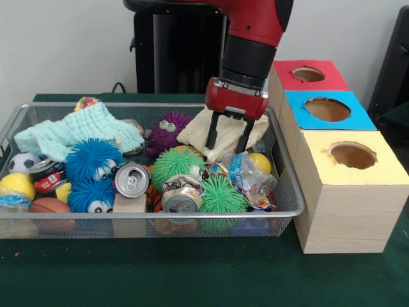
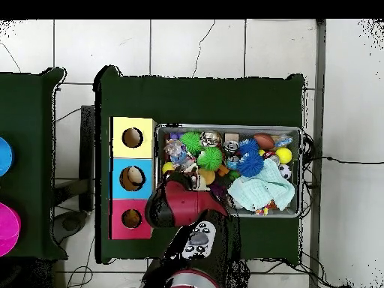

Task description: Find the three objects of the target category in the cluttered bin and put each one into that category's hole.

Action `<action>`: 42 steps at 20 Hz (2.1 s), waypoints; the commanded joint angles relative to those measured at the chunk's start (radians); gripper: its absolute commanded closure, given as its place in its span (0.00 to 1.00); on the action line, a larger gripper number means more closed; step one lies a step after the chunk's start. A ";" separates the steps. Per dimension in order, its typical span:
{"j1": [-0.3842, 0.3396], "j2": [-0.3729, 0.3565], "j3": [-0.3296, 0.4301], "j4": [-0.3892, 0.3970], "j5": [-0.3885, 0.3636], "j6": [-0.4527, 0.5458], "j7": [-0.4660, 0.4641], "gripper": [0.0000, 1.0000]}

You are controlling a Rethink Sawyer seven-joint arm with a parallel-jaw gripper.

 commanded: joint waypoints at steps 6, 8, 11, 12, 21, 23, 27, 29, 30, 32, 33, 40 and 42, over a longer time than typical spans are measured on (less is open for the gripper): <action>0.066 0.178 -0.154 0.010 0.193 -0.192 0.229 0.00; 0.042 0.194 -0.139 0.005 0.197 -0.220 0.216 0.00; 0.023 0.222 -0.127 -0.001 0.206 -0.255 0.208 0.00; 0.015 0.226 -0.123 -0.004 0.204 -0.263 0.203 0.00; 0.033 0.316 -0.204 -0.046 0.311 -0.542 0.190 0.00; 0.025 0.318 -0.207 -0.056 0.316 -0.581 0.176 0.00; 0.013 0.319 -0.213 -0.081 0.332 -0.635 0.142 0.00; 0.018 0.314 -0.225 -0.078 0.354 -0.667 0.134 0.00; 0.029 0.311 -0.237 -0.069 0.376 -0.697 0.133 0.00; 0.041 0.312 -0.254 -0.053 0.408 -0.746 0.129 0.00; 0.047 0.307 -0.261 -0.045 0.418 -0.761 0.127 0.00; 0.061 0.271 -0.287 -0.031 0.421 -0.745 0.108 0.00; 0.046 0.261 -0.268 -0.039 0.388 -0.677 0.111 0.00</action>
